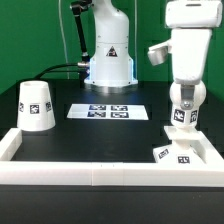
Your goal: Assemble lamp
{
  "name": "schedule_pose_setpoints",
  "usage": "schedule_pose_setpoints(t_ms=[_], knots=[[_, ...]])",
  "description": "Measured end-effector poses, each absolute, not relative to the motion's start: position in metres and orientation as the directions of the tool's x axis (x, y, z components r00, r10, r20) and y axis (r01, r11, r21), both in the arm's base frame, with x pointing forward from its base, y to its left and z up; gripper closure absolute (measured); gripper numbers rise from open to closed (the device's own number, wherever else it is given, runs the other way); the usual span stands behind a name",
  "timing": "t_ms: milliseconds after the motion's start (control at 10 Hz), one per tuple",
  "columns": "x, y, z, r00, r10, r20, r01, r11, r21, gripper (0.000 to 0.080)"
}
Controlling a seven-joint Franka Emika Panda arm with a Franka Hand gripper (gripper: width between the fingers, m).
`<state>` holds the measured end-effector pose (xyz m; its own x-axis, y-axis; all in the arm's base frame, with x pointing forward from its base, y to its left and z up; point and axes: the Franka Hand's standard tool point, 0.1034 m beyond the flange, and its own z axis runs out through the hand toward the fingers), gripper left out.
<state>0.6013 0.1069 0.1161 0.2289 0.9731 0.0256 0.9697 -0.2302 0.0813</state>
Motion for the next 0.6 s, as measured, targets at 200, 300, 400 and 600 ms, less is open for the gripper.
schedule_pose_setpoints(t_ms=[200,300,400,600], knots=[[0.601,0.1072,0.1152,0.136,0.991,0.007,0.987,-0.136,0.087,0.0101],[0.6008,0.1062,0.1141,0.081,0.997,0.0,0.993,-0.081,0.086,0.0101],[0.6006,0.1042,0.1134,0.039,0.999,-0.009,0.996,-0.038,0.085,0.0101],[0.6012,0.0994,0.1128,-0.068,0.997,-0.023,0.994,0.07,0.083,0.0101]])
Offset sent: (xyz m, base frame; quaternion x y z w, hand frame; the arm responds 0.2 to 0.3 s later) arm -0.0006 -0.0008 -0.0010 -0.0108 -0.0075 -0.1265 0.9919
